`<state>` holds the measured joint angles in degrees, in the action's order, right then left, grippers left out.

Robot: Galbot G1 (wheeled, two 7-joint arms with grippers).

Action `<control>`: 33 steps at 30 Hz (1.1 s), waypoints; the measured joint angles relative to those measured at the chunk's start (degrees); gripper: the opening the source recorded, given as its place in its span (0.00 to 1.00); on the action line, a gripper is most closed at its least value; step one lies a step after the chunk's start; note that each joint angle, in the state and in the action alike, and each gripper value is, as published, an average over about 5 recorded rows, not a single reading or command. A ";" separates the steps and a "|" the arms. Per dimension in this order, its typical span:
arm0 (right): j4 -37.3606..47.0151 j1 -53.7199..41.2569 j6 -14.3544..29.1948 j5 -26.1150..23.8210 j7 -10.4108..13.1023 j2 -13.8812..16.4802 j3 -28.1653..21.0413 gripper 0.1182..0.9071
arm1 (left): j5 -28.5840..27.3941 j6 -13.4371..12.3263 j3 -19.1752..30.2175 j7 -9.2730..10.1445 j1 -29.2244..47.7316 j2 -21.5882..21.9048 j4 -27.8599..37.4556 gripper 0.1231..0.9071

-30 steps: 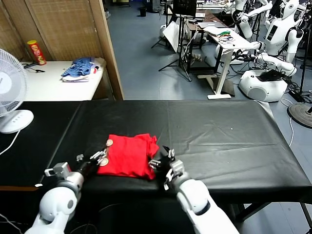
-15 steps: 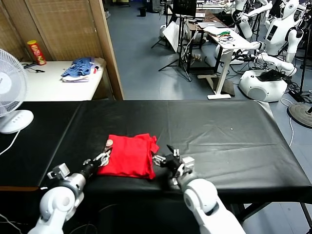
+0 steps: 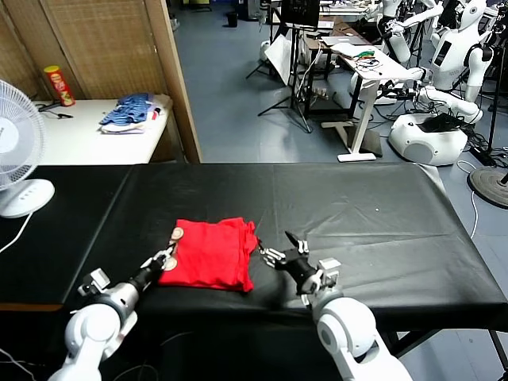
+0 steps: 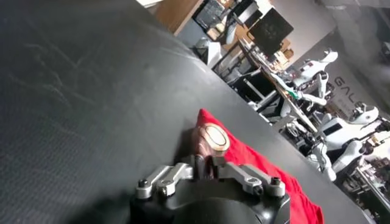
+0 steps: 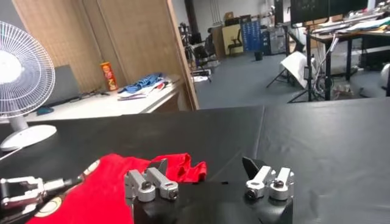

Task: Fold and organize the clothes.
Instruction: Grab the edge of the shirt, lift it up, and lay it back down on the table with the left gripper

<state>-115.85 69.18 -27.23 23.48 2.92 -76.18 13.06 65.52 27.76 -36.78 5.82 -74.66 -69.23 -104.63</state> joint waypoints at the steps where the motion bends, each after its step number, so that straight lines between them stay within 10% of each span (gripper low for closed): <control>1: -0.07 0.18 -0.01 -0.10 0.03 -0.02 0.19 0.86 | 0.08 0.16 0.04 -0.01 0.01 -0.03 -0.06 0.07; 8: -0.68 1.68 -0.08 -2.74 1.31 -0.36 1.73 0.86 | -4.49 0.24 0.66 0.29 0.00 0.14 -1.48 0.01; 22: -3.33 5.60 -2.08 -12.07 3.65 -1.91 5.79 0.86 | -50.70 -3.35 -1.64 -2.69 -1.52 8.71 -4.39 0.01; 33: -4.34 7.41 -1.41 -14.11 2.90 -1.96 6.44 0.86 | -74.49 -6.01 -6.75 -2.81 -5.35 18.60 -8.96 0.01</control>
<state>-120.19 76.60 -28.64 9.37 5.82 -78.14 19.50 -8.98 21.75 -43.53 3.01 -80.02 -50.63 -113.59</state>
